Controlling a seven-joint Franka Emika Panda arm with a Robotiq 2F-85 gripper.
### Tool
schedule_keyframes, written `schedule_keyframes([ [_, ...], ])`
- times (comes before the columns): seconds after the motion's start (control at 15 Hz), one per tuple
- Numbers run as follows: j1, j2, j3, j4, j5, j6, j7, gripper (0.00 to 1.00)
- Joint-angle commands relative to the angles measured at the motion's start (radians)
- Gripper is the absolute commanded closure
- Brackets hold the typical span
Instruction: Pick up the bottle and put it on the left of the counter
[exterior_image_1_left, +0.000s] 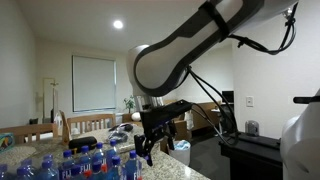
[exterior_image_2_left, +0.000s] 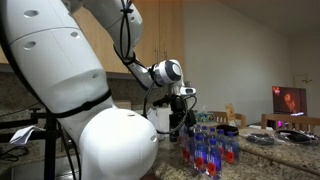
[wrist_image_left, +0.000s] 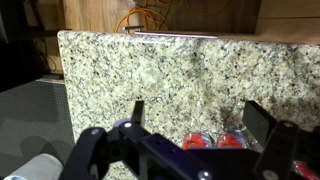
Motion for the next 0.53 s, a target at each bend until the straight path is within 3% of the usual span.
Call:
schedule_keyframes([
  [0.0, 0.016, 0.025, -0.037, 0.033, -0.028, 0.025, 0.02, 0.0],
  [0.47, 0.025, 0.228, -0.12, 0.35, -0.036, -0.064, -0.14, 0.0],
])
